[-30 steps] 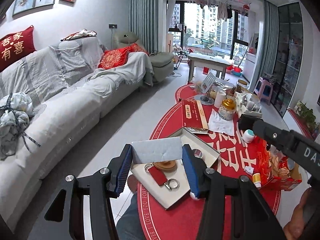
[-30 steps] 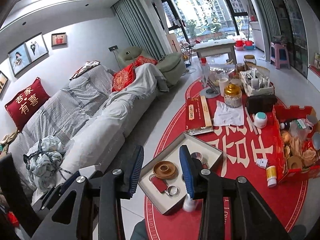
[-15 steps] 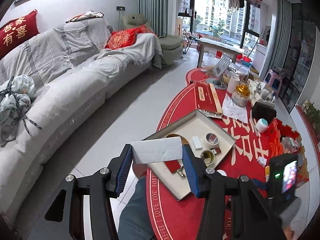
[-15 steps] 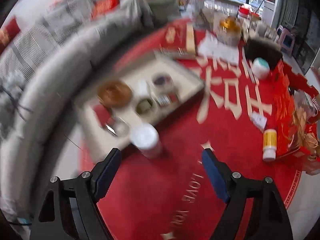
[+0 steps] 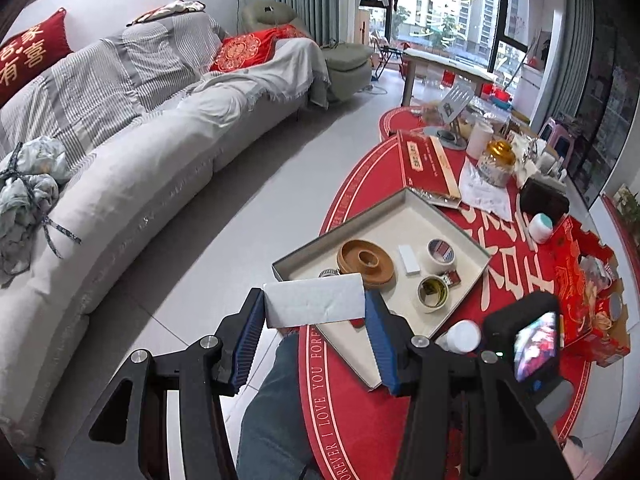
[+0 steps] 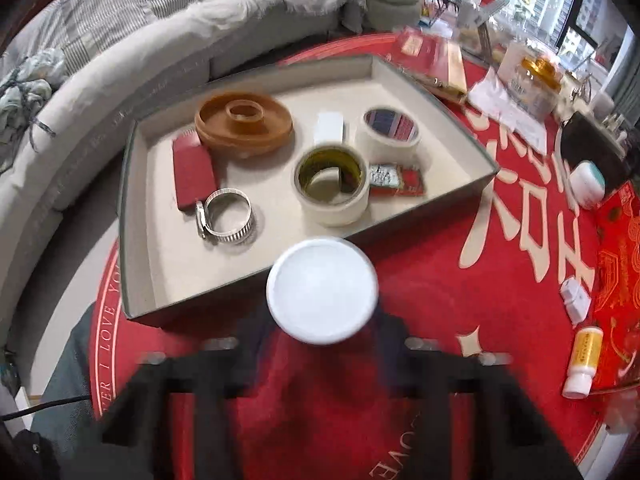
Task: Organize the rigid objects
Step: 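Carry the white jar and white block over the tray and lower them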
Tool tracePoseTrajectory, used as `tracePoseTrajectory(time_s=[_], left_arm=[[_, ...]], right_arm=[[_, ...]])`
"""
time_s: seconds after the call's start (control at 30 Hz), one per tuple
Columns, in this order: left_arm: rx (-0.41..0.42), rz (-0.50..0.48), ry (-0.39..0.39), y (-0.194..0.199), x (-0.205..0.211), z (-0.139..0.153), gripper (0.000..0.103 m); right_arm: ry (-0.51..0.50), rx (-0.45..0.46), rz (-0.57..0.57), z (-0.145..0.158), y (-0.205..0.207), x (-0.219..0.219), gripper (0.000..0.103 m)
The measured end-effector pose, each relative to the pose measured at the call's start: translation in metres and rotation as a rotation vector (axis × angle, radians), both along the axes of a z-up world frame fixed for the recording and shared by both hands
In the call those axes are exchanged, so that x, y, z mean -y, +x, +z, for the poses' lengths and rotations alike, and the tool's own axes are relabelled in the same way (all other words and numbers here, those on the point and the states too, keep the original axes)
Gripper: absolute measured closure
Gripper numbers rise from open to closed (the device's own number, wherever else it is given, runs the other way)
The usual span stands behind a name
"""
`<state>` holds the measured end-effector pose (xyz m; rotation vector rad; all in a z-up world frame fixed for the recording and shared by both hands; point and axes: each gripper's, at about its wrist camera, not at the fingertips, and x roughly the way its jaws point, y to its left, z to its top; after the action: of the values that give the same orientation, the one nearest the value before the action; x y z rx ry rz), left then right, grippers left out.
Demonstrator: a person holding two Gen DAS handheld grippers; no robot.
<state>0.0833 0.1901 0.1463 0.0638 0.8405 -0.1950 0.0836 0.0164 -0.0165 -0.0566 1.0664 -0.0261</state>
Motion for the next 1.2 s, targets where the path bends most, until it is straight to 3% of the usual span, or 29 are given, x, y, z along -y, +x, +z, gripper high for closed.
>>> tracePoseTrajectory(time_s=[0.1,0.2,0.47,0.57,0.63,0.8,1.2], left_arm=[[-0.011,-0.009,-0.003,0.006,0.006,0.000,0.049],[0.021,-0.040,-0.033,0.009,0.017,0.017,0.049],[0.245,-0.099,-0.123,0.004,0.037,0.110,0.049],[0.318,-0.079,-0.133,0.006,0.037,0.128,0.049],[0.305,-0.070,-0.130,0.014,0.038,0.125,0.049],[0.236,-0.035,-0.102,0.039,0.037,0.099,0.049],[0.048,0.035,0.014,0.105,0.048,-0.001,0.049]], right_arm=[[0.010,0.047,-0.071,0.012,-0.012,0.008,0.062],[0.063,0.084,-0.115,0.044,-0.021,0.022,0.062],[0.199,0.366,-0.161,0.203,-0.013,0.046,0.062],[0.185,0.462,-0.150,0.250,-0.019,0.039,0.062],[0.144,0.512,-0.121,0.271,-0.019,0.028,0.062],[0.115,0.474,-0.103,0.267,0.005,0.016,0.062],[0.156,0.225,-0.210,0.182,0.072,0.040,0.062]])
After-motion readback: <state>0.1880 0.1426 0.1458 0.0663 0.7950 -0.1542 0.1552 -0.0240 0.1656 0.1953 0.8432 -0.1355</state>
